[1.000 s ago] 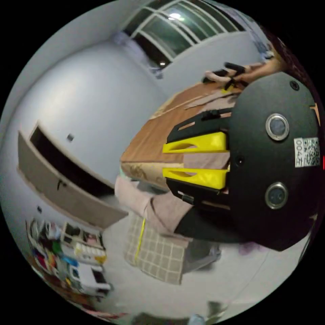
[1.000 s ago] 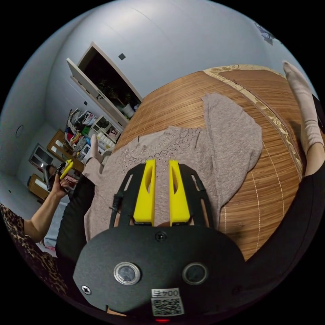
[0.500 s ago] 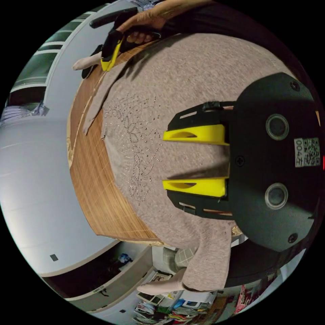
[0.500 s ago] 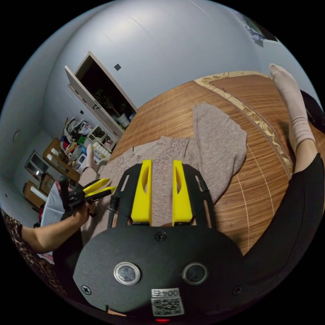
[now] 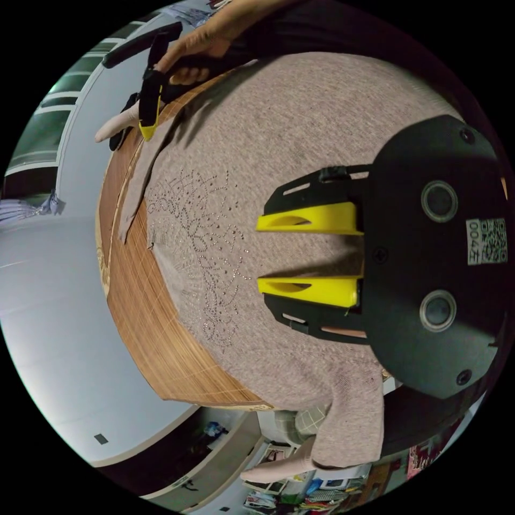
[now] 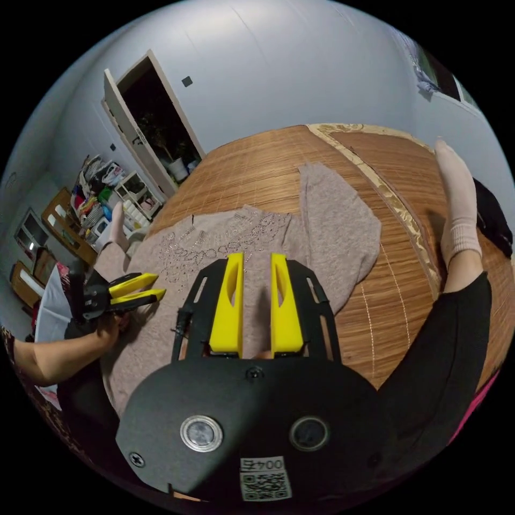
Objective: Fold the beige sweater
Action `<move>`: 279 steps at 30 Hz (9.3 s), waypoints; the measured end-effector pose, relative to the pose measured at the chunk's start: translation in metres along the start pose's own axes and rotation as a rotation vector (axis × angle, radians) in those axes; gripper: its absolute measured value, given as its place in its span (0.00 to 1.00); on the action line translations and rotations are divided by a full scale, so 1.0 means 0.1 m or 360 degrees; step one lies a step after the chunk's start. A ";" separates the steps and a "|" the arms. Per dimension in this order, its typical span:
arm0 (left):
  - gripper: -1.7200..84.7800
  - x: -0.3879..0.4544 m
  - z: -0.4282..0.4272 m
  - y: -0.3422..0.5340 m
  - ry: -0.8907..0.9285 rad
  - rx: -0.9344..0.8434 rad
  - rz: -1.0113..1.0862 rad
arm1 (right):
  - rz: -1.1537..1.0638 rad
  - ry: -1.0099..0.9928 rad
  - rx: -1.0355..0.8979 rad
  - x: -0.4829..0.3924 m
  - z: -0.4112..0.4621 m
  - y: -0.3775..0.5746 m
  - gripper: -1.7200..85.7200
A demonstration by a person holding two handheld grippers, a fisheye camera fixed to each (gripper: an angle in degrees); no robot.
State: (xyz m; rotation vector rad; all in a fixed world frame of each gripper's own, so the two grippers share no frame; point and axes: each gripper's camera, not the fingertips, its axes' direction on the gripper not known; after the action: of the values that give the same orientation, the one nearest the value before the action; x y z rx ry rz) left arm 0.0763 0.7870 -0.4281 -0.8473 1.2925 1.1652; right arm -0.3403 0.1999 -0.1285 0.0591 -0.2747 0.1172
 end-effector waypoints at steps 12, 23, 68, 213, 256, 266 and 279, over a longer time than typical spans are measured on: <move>0.16 0.59 0.06 -0.23 0.0006 0.0012 0.0000 | -0.0186 0.0539 -0.0183 -0.19 0.62 -1.10 0.12; 0.16 0.95 0.09 -0.36 -0.0010 0.0017 0.0013 | -0.0181 0.0629 -0.0382 -0.24 0.79 -1.26 0.04; 0.16 1.04 0.13 -0.45 -0.0029 -0.0023 0.0016 | 0.0187 0.0474 -0.0052 1.36 -3.73 1.47 0.09; 0.22 -0.44 0.63 -0.92 0.0019 -0.0056 -0.0127 | -0.0053 0.0164 -0.0231 1.39 1.40 -0.38 0.03; 0.22 -0.57 0.54 -0.72 0.0012 -0.0044 -0.0120 | -0.0523 0.0225 -0.0425 0.70 1.54 0.77 0.25; 0.22 -0.73 0.59 -0.76 0.0019 -0.0057 -0.0120 | -0.0489 0.0249 -0.0307 0.76 1.62 1.07 0.26; 0.22 -0.98 0.68 -0.86 0.0025 -0.0100 -0.0118 | -0.0475 0.0221 -0.0292 0.84 1.72 1.34 0.26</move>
State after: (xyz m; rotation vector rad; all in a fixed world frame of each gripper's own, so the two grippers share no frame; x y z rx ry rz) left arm 0.1862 0.8144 -0.3344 -0.9441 1.2321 1.1471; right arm -0.3227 0.3291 0.0654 -0.0903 -0.1346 -0.1998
